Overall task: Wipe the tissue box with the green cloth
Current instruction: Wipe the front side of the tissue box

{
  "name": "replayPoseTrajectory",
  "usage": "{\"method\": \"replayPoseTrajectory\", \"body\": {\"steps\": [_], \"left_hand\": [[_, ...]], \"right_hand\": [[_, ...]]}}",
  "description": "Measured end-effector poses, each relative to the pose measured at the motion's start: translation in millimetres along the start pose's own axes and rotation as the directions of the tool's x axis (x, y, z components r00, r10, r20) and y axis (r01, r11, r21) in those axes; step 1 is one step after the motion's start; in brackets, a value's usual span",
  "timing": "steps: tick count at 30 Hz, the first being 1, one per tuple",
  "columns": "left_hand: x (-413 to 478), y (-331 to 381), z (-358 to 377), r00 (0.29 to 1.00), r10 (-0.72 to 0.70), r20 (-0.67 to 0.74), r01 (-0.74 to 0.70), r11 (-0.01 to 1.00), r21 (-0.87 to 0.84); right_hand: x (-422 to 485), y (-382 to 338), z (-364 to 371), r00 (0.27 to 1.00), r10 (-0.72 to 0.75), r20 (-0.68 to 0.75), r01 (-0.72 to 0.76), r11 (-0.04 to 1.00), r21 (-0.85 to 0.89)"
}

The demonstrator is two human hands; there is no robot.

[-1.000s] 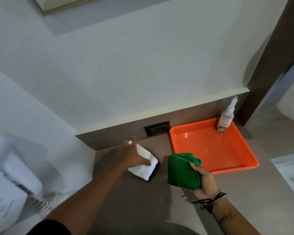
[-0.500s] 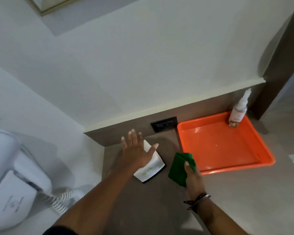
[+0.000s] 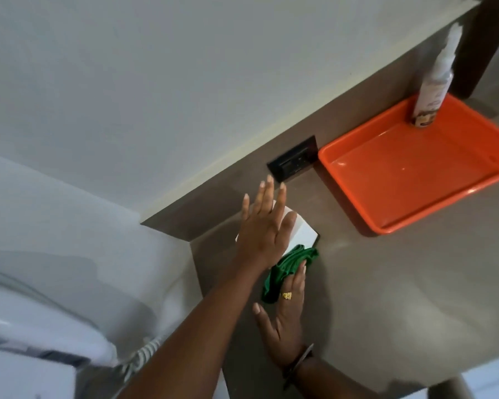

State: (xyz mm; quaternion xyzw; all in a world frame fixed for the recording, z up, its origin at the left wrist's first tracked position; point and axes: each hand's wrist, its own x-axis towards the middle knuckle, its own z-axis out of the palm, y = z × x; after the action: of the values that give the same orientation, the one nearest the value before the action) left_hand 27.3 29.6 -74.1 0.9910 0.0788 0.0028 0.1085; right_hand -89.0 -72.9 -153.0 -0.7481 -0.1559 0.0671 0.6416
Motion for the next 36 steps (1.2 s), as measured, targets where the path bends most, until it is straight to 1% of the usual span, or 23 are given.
{"method": "replayPoseTrajectory", "body": {"steps": [2,5,7,10,11,13,16,17,20,21,24,27,29,31,32,33,34,35,36], "left_hand": [[2,-1,1,1.000,-0.012,-0.018,0.011,1.000,-0.014],[4,-2,2,0.999,-0.020,-0.041,0.020,1.000,-0.006],[3,0,3,0.999,-0.015,-0.048,0.016,1.000,0.020],[5,-1,4,0.999,-0.024,-0.048,0.025,1.000,0.012],[5,-1,3,0.998,-0.030,-0.048,0.031,0.999,0.009],[5,1,3,0.999,-0.030,-0.044,0.031,0.999,0.008],[4,1,3,0.999,-0.019,-0.040,0.019,1.000,0.021],[4,0,3,0.999,-0.020,-0.036,0.020,1.000,0.020],[3,-1,3,0.999,-0.030,-0.030,0.030,0.999,0.019],[3,-1,2,0.999,-0.034,-0.024,0.035,0.999,0.013],[4,-1,2,0.999,-0.046,-0.016,0.046,0.999,0.005],[5,-4,4,0.998,-0.044,-0.035,0.044,0.999,0.010],[4,-4,2,0.998,-0.044,-0.033,0.044,0.999,-0.007],[2,-3,1,0.998,-0.051,-0.025,0.051,0.999,-0.012],[1,-2,0,0.998,-0.059,-0.017,0.059,0.998,-0.015],[2,-1,-1,0.998,-0.064,0.000,0.064,0.998,-0.022],[4,1,-4,0.997,-0.069,0.022,0.070,0.997,-0.033],[3,3,-8,0.996,-0.082,0.043,0.084,0.995,-0.046],[3,5,-11,0.992,-0.115,0.045,0.118,0.991,-0.060]], "right_hand": [[16,9,-7,1.000,-0.001,0.013,0.001,1.000,-0.017],[70,11,-28,0.997,0.013,-0.078,-0.007,0.997,0.073],[87,13,-38,0.995,-0.017,-0.095,0.022,0.998,0.052],[56,20,-26,0.999,-0.043,-0.005,0.042,0.993,-0.107],[36,17,-17,0.999,-0.019,0.040,0.024,0.991,-0.131],[0,13,4,0.993,0.077,0.093,-0.062,0.986,-0.153],[-4,10,17,0.986,0.160,0.056,-0.145,0.968,-0.203],[5,11,14,0.982,0.185,0.032,-0.176,0.967,-0.185],[43,14,-8,0.978,0.193,-0.079,-0.194,0.981,-0.012],[52,16,-15,0.974,0.208,-0.091,-0.207,0.978,0.019],[60,18,-22,0.974,0.216,-0.074,-0.217,0.976,-0.003],[53,3,-12,0.936,0.316,-0.153,-0.309,0.948,0.070],[46,-11,-8,0.903,0.394,-0.172,-0.377,0.918,0.125],[34,-21,-16,0.904,0.410,-0.117,-0.394,0.908,0.142],[29,-25,-27,0.907,0.418,-0.054,-0.407,0.902,0.147],[26,-27,-40,0.893,0.450,0.011,-0.445,0.880,0.165],[25,-28,-54,0.858,0.508,0.068,-0.511,0.834,0.208],[27,-29,-71,0.804,0.584,0.114,-0.589,0.756,0.287],[32,-27,-88,0.733,0.659,0.166,-0.664,0.641,0.384]]}}
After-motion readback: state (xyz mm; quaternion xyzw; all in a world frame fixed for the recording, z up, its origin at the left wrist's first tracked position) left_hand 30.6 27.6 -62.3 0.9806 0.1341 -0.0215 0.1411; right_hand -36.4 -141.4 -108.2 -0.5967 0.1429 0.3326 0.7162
